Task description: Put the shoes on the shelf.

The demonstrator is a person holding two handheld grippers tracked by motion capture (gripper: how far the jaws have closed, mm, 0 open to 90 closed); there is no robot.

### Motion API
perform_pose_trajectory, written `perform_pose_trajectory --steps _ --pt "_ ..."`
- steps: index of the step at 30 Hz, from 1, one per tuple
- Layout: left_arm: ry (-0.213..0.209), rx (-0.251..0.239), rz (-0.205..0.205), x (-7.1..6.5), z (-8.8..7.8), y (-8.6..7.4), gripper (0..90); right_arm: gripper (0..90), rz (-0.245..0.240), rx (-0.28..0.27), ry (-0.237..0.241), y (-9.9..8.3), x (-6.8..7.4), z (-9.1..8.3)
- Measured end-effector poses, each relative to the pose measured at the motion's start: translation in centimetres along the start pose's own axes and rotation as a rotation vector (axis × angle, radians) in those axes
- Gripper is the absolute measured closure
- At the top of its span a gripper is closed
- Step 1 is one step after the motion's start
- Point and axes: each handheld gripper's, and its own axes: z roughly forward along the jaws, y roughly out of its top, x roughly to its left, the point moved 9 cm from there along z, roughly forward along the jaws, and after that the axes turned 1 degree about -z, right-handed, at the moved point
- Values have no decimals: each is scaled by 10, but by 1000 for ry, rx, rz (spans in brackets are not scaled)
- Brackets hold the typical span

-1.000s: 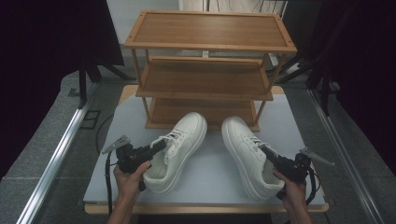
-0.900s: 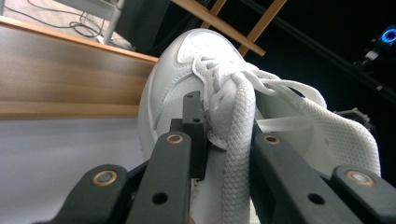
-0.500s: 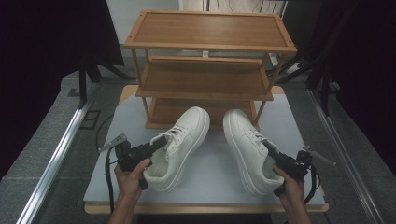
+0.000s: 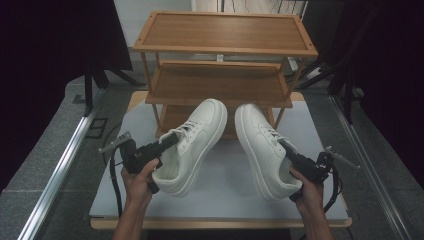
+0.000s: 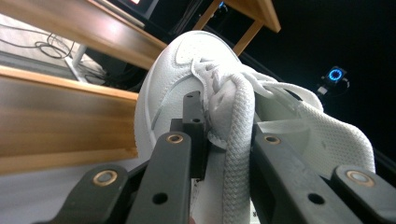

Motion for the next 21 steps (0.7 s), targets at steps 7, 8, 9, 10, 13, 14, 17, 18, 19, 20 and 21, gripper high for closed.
perform_pose_trajectory --steps 7,8,9,10,13,14,17,18,19,20,21 --pt "-12 -18 15 -8 6 12 812 820 9 -25 26 17 12 7" --pt "-15 -20 19 -9 8 14 812 820 8 -28 26 19 13 9" --pt "-19 -21 19 -10 8 15 812 820 5 -32 24 22 14 10" --pt "-23 -22 17 -10 10 16 812 820 5 -34 25 23 15 11" --pt "-31 -29 2 -9 14 19 812 820 17 -46 26 30 17 13" --pt "-31 -30 -2 -9 15 20 812 820 24 -51 27 32 18 14" --pt "-27 -44 -7 -7 20 25 811 819 33 -62 25 39 19 18" --pt "-23 -48 -5 -6 21 27 811 819 35 -65 21 41 19 19" --pt "-21 -50 -5 -5 23 29 811 819 33 -70 18 44 20 21" --pt "-18 -53 -4 -4 24 31 811 819 34 -71 17 46 20 22" --pt "-16 -55 -4 -3 26 32 811 819 31 -73 15 48 20 24"
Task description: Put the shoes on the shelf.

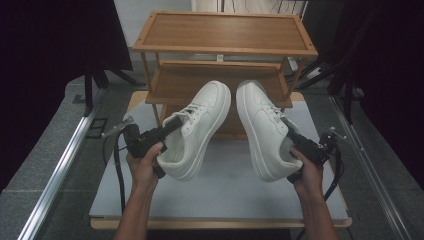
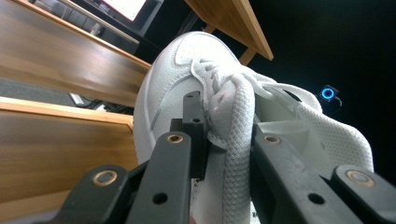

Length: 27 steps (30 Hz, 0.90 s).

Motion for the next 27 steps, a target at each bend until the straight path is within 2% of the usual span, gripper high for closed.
perform_pose_trajectory --steps 4,8,13,17,19,22,24,27 --pt "6 -9 -10 4 7 7 811 819 -3 -5 -10 8 1 10" --pt "11 -18 -8 8 16 13 811 819 -26 -7 -20 13 1 21" --pt "21 -21 -7 11 28 19 811 819 -18 -21 -24 19 0 33" --pt "29 -25 6 16 36 26 810 818 -18 -26 -44 24 -2 42" --pt "26 -37 13 18 38 29 810 818 -2 -28 -54 28 -3 46" --pt "15 -52 -1 24 43 32 811 818 -1 -31 -60 32 -4 50" --pt "18 -47 -8 27 48 33 810 818 1 -34 -69 35 -5 54" --pt "31 -38 7 29 55 35 810 818 4 -32 -90 38 -7 61"
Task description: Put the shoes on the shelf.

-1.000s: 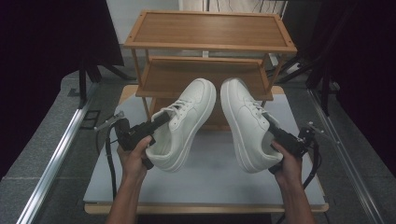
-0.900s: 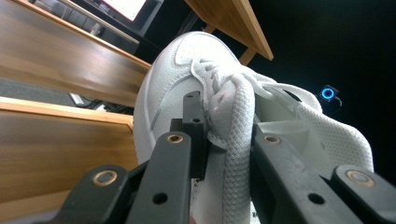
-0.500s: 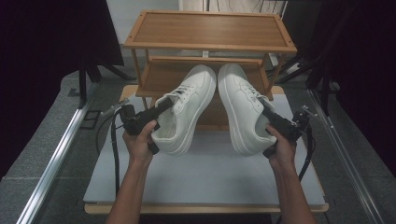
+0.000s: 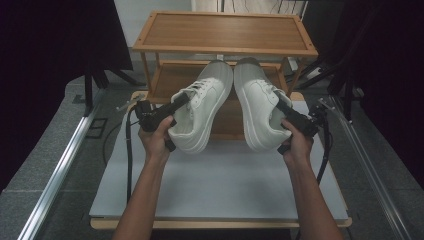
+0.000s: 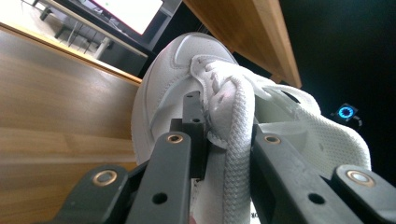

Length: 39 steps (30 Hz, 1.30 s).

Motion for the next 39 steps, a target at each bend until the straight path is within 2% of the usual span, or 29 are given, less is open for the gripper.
perform_pose_trajectory --steps 3,6,11,14,16,19,23,24,29,32,35,39 --pt "6 -3 10 0 6 3 810 818 -7 -1 -21 3 -3 6" --pt "6 0 -28 5 14 4 810 818 9 -5 -43 6 -7 14" --pt "55 -17 -34 17 24 11 809 817 20 -9 -77 10 -12 27" --pt "69 -28 -53 24 28 17 809 817 18 -11 -92 12 -14 33" --pt "80 -33 -56 28 30 20 809 817 41 -22 -106 14 -15 37" --pt "103 -29 -47 31 34 24 808 817 37 -32 -112 15 -13 44" --pt "119 -46 -75 36 37 28 808 815 22 -28 -120 17 -11 52" --pt "125 -47 -79 37 39 29 808 814 31 -29 -125 18 -10 54" --pt "150 -32 -50 36 45 35 806 810 54 -30 -132 19 -13 60" --pt "152 -27 -67 34 49 35 805 806 64 -31 -141 19 -13 61" --pt "153 -21 -63 31 51 34 804 804 47 -22 -142 21 -8 59" --pt "173 -33 -79 32 54 37 804 802 53 -28 -148 27 -5 60"
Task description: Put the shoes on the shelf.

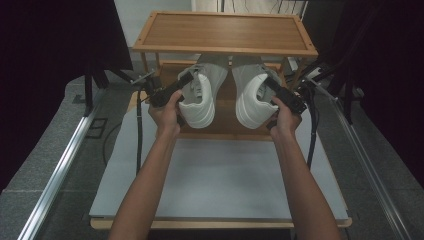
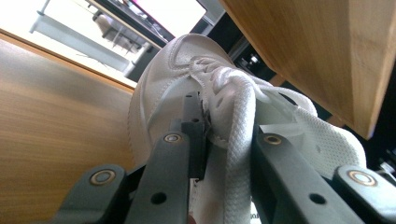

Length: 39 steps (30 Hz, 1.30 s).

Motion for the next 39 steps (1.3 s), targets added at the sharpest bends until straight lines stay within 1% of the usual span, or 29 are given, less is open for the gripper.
perform_pose_trajectory --steps 2,4,6,9,11,15,16,17,18,19,21,22,23,24,25,26,27,28,29,30,31,32,33,36,37,38,39 --pt "11 -9 -2 0 2 2 803 800 5 -5 -6 2 1 2" --pt "18 -23 -23 2 4 4 803 796 17 -10 -12 3 2 6" --pt "34 -37 -41 6 7 7 803 793 17 0 -11 3 4 10" --pt "55 -39 -35 7 13 10 802 790 13 8 -16 2 7 18" --pt "74 -33 -21 8 16 11 799 784 12 14 -27 1 8 23" --pt "92 -26 -31 13 24 9 794 765 -17 17 -47 -1 9 32" --pt "87 -24 -36 13 25 8 790 757 -27 18 -46 -2 9 34" --pt "91 -22 -41 13 27 8 781 744 -19 18 -50 -3 9 36" --pt "99 -21 -32 12 28 8 771 715 -16 19 -48 -5 8 38" --pt "88 -15 -29 9 30 7 761 694 -1 18 -41 -5 10 39" --pt "91 -4 -17 7 33 6 730 658 -23 16 -36 -5 10 41" --pt "89 -2 -21 7 34 6 710 630 -21 24 -37 -6 12 42" --pt "84 0 -31 7 35 6 695 614 -31 23 -39 -6 13 44" --pt "72 -2 -46 6 36 5 670 587 -34 32 -43 -7 14 45" --pt "55 -3 -59 5 37 5 627 558 -39 33 -44 -7 16 46" --pt "45 -3 -67 4 37 4 595 497 -50 35 -39 -8 17 47" --pt "28 -3 -62 2 37 4 566 455 -42 36 -22 -8 19 49" --pt "10 -1 -48 -2 37 4 562 459 -21 34 10 -7 23 49" --pt "-9 -18 -50 -5 35 7 559 468 -12 37 52 -7 27 48" --pt "-10 -21 -39 -6 33 8 546 448 -33 22 74 -6 29 46" --pt "8 -16 -21 -6 30 9 528 452 -52 14 82 -5 31 45" --pt "1 -10 -17 -6 30 9 526 450 -77 11 68 -5 30 43" --pt "0 -4 -22 -7 29 8 518 451 -84 11 61 -6 30 42" --pt "-9 0 -26 -9 26 5 508 475 -71 9 57 -6 28 36" --pt "9 1 -12 -8 24 4 507 485 -77 4 55 -6 28 35" --pt "9 1 -10 -8 22 3 509 497 -91 6 51 -6 27 32" --pt "-2 -1 -17 -9 20 3 520 507 -99 0 46 -5 27 30"
